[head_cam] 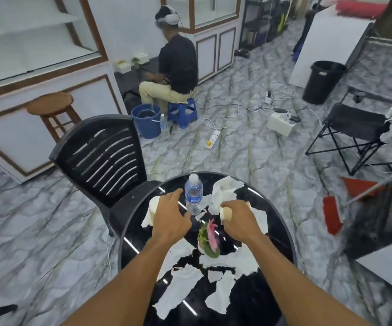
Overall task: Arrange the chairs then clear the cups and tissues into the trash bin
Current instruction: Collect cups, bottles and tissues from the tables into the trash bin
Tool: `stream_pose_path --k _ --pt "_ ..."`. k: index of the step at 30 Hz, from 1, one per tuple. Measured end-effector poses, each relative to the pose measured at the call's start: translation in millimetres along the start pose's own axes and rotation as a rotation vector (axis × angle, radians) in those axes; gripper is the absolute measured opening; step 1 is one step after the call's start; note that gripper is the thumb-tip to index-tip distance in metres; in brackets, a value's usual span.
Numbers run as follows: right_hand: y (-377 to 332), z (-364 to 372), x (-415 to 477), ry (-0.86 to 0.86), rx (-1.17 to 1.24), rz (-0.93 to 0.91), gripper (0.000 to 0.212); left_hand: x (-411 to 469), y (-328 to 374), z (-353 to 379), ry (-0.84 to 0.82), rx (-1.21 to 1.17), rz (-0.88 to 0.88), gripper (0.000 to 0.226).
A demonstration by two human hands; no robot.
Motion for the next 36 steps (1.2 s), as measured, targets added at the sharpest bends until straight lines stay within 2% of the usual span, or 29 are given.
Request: stream_pose_path --k 4,7,9,12,14,17,23,27,32,36 --pt "15.3 5.7 31.7 -0.007 -0.234 0.011 0.055 48.0 0.5 23.3 -0.1 -0.074 0.016 0.094" --pt "21.4 15.0 42.7 -0.07 -0.35 -0.003 0.065 72.7 -4.2 36.6 -0.16 -0.132 -0.022 0.1" --pt "28.4 24.4 48.8 -0.134 -0.449 0.006 0.071 85.6 -10.0 48.8 -0.184 -0.136 -0.025 0.088" --pt "36.2 36.2 52.6 -0.17 -0.614 -0.008 0.068 89.9 -12.6 58.0 -0.181 -0.147 0.015 0.055" --pt "45.8 43.2 55.1 -0.181 -0.673 -0.006 0.067 91.3 -10.6 58.7 -0.182 -0.164 0.021 0.053" --pt "57.1 41.7 50.0 -0.174 -0.654 0.02 0.071 94.1 -0.3 54.4 -0.172 -0.148 0.062 0.064" --pt "54.0 -16.8 25.2 0.091 -0.486 0.013 0.06 86.8 69.2 43.8 -0.192 -0.192 0.22 0.074" --pt "58.2 -76.7 -26.8 0.324 -0.327 0.082 0.052 49.8 130.0 57.7 -0.246 -0.219 0.342 0.073" --pt "91.0 -150.7 -158.4 0.581 -0.28 0.217 0.058 -46.2 211.5 93.4 -0.363 -0.265 0.527 0.061" --pt "114.7 -193.5 -306.1 0.81 -0.263 0.331 0.058 -169.5 285.4 116.7 -0.426 -0.327 0.742 0.06"
Point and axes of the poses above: each hand's wrist, its own x-axis towards the middle knuckle, its own z-axis out of the palm, y = z × x, the point moved 6 cm from there along x, towards the middle knuckle, and after that the axes turned 3 degrees about -z, right-handed, at the moved point
